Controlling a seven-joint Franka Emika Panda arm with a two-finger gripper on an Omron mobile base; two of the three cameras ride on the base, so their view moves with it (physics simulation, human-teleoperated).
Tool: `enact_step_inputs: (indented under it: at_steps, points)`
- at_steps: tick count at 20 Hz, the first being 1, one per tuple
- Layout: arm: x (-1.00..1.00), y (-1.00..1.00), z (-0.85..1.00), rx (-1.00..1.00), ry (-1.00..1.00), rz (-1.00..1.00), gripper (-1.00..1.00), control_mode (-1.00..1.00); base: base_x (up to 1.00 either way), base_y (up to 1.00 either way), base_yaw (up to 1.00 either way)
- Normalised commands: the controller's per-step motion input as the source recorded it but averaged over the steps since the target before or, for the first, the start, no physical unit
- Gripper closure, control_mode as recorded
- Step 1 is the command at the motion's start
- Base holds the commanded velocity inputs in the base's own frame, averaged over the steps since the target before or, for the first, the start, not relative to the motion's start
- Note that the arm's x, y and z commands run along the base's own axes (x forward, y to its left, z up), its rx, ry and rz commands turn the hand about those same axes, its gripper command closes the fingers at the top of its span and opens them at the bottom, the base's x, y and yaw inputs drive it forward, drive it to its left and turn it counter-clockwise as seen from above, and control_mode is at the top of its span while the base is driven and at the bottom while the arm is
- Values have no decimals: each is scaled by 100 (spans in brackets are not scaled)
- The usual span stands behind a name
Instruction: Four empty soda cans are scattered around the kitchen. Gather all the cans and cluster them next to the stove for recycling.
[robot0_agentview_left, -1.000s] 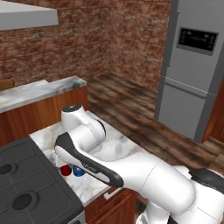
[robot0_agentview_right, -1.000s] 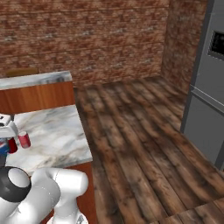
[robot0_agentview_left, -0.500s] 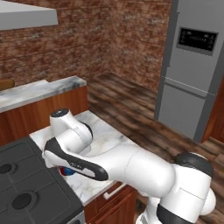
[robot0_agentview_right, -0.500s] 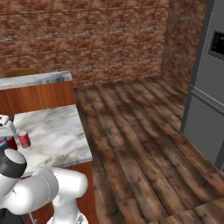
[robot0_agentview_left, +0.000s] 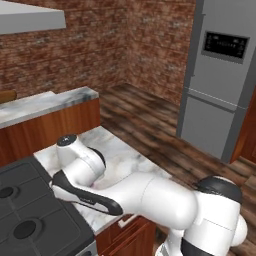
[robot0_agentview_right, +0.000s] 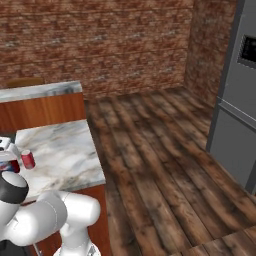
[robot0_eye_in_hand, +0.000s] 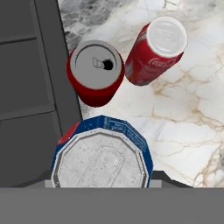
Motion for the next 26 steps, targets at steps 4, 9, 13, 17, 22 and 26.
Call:
enact_step_inputs:
  at_steps: [4,9,13,17,22,26]
  points:
    - [1,-27,-23,1,0,0,100,-100,0,0,0]
    - [-3,-12,-37,0,-4,0,100,-100,0,0,0]
    - [0,1,-36,0,-3,0,100,-100,0,0,0]
    - [10,15,-28,1,1,0,100,-100,0,0,0]
    - [26,19,-15,5,4,0,100,-100,0,0,0]
    - [21,11,-18,5,4,0,100,-100,0,0,0]
